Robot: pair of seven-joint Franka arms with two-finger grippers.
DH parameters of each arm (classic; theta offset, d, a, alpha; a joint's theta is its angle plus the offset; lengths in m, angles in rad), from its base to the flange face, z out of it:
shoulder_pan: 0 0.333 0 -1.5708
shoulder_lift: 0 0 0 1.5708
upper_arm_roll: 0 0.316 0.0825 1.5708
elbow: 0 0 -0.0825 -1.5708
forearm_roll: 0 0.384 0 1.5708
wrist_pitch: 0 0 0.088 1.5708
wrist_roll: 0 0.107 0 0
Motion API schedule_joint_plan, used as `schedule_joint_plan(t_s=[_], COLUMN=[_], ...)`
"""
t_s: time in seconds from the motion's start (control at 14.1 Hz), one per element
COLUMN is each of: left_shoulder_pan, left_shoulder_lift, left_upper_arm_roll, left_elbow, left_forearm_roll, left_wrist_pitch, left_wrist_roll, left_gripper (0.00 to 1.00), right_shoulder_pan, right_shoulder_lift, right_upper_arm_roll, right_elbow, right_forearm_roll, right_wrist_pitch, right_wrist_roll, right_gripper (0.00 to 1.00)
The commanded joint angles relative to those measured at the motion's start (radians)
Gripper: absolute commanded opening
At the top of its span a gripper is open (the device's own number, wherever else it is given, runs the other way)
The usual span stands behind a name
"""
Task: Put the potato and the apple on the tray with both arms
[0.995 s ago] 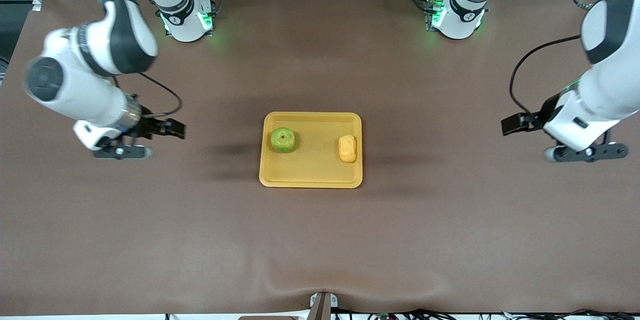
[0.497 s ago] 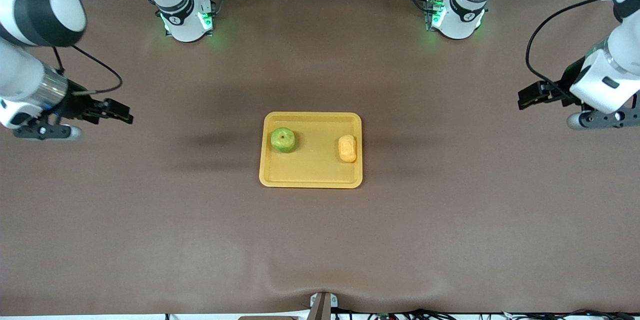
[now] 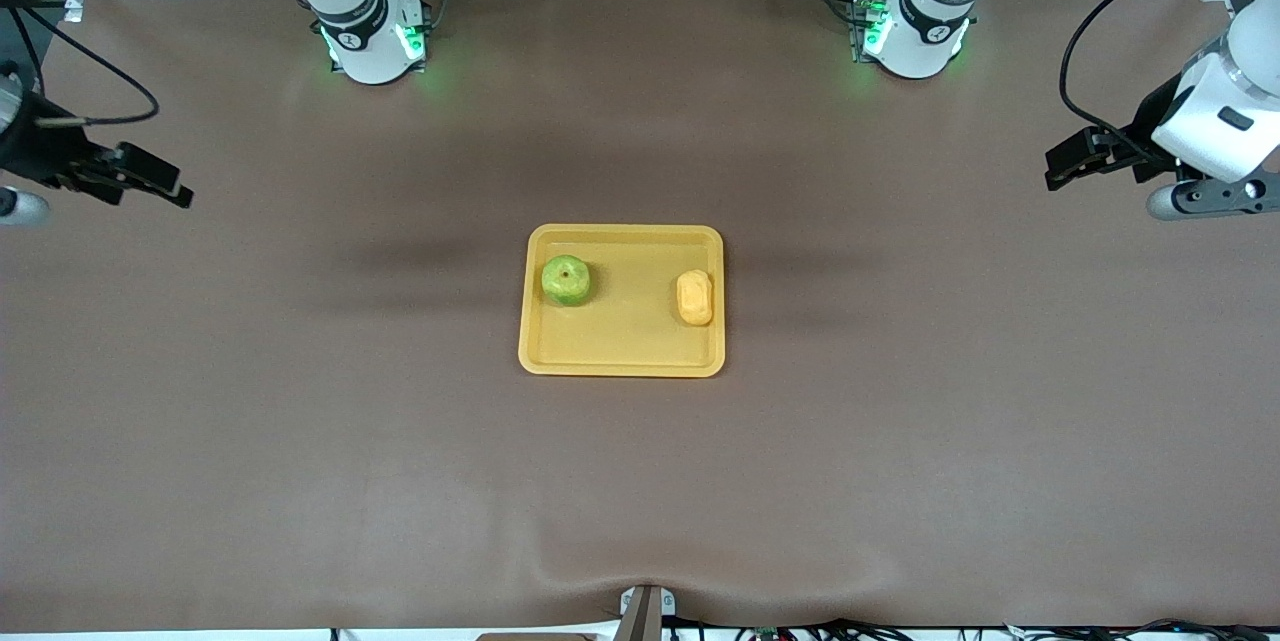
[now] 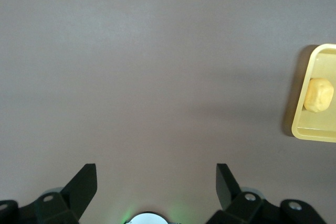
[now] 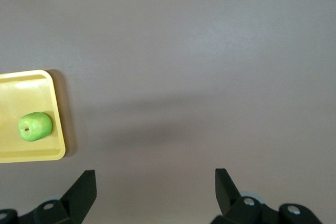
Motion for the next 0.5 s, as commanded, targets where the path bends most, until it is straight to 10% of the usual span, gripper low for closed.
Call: schedule_joint_plan(t_s=[0.0, 0.43], left_shoulder_pan=[0.019, 0.019], left_shoulder_lift=[-0.062, -0.073], left_upper_arm_roll=[-0.005, -0.001], left_elbow=[-0.035, -0.018], left_forearm_roll=[-0.016, -0.016], left_wrist_pitch=[-0.006, -0.022], left_wrist_roll=[0.038, 0.040], left_gripper=[1.00, 1.00], right_shoulder_pan=[-0.057, -0.150], right_shoulder_lift=[-0.046, -0.075], right_upper_arm_roll=[0.022, 0.134], right_elbow=[-0.016, -0.007], right_forearm_roll=[-0.012, -0.029], right_wrist_pitch=[-0.040, -0.089], right_wrist_roll=[-0.012, -0.022], right_gripper=[1.00, 1.00])
